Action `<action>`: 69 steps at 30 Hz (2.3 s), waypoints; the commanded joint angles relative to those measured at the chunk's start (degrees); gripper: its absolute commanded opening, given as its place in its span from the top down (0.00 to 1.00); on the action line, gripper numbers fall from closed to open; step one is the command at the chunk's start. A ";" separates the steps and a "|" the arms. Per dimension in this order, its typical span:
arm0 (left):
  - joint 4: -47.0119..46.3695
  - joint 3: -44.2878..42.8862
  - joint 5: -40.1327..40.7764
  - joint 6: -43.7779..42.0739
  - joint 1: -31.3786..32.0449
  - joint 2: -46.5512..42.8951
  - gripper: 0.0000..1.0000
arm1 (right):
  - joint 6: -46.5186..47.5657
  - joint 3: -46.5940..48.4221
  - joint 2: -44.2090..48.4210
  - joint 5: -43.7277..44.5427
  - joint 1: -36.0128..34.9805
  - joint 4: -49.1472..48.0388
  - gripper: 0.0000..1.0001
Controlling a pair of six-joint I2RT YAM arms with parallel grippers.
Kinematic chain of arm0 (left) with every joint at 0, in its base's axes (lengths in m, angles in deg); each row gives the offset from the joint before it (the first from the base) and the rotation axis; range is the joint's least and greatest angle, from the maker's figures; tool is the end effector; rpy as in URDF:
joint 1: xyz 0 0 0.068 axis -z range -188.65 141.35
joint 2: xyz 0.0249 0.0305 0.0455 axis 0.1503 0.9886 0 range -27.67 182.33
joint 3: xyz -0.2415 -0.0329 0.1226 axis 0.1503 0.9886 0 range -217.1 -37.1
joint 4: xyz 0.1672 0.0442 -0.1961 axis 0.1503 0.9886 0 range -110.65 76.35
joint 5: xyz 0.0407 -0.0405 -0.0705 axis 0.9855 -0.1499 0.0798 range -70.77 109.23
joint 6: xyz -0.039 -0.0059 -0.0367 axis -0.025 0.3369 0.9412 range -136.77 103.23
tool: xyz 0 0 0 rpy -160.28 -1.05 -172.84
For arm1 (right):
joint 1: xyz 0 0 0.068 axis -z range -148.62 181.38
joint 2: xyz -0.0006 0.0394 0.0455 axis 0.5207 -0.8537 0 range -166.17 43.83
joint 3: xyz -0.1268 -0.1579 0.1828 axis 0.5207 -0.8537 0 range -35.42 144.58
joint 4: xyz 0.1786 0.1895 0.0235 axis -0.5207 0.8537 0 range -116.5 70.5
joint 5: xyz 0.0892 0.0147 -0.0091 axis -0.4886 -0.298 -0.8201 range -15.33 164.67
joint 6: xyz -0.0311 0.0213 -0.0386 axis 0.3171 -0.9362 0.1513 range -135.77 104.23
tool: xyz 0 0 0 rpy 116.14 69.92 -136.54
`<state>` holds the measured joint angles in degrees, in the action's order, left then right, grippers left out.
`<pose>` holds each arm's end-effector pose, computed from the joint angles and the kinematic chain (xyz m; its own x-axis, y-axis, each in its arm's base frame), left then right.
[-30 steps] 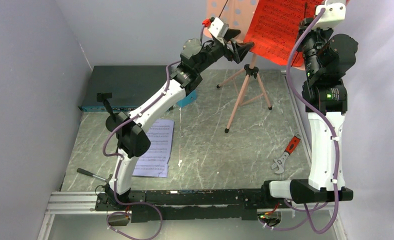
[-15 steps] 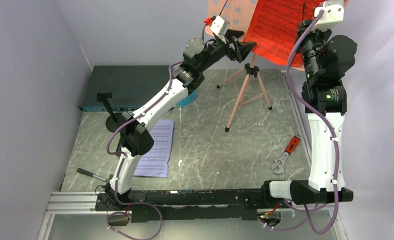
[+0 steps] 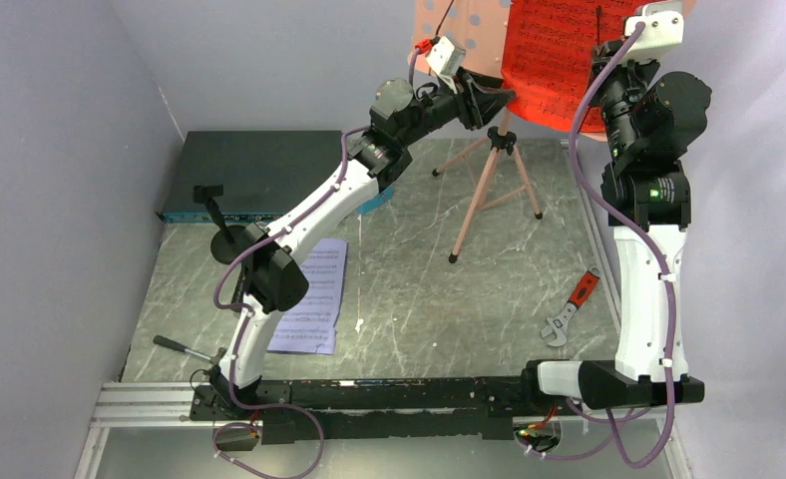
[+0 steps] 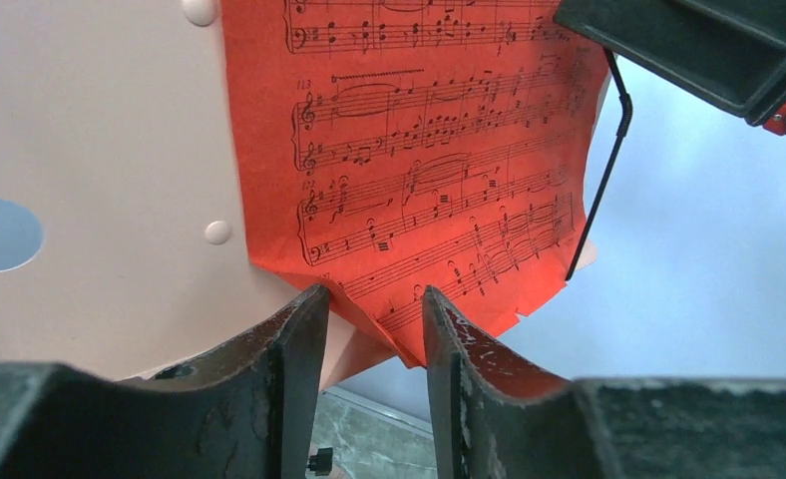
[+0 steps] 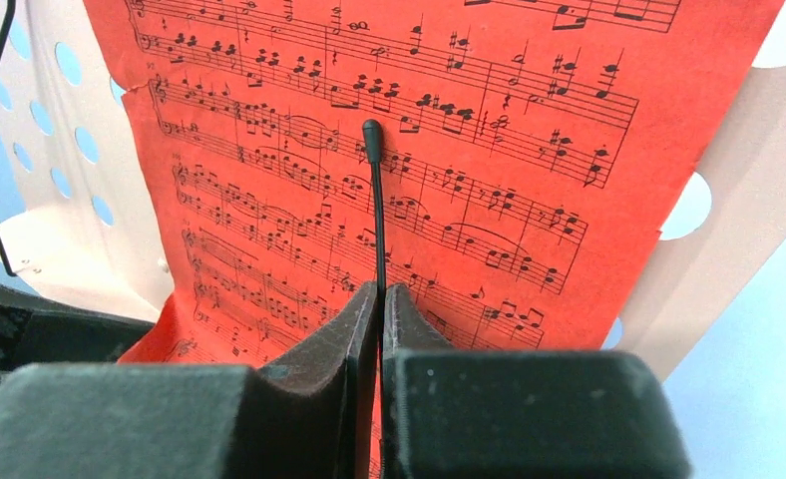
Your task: Pack up the instrument practice props
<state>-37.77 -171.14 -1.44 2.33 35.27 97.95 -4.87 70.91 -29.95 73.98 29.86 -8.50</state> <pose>0.3545 -0.3587 0.4696 0.0061 -0.4307 -0.9025 0.9316 0.3304 -0.1514 0.2265 0.0065 0.5769 0.2538 -0.1825 -0.9499 0.0100 0.9825 -0.1861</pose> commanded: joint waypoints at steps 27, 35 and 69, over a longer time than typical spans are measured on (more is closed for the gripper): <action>-6.72 7.40 1.25 0.70 1.25 -6.61 0.97 | -0.77 -3.76 4.43 -2.85 0.28 -4.98 1.00; -5.57 8.97 3.57 -2.11 1.26 -9.04 0.97 | -1.12 -7.49 6.84 -4.32 0.58 -8.17 1.00; 18.94 29.67 25.20 -21.19 1.24 -34.07 0.97 | -4.19 -12.75 10.52 -11.04 4.95 -12.87 1.00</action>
<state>-25.16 -143.93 20.81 -15.79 36.35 69.91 -8.74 56.74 -19.96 64.08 34.56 -20.08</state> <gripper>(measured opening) 0.035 0.068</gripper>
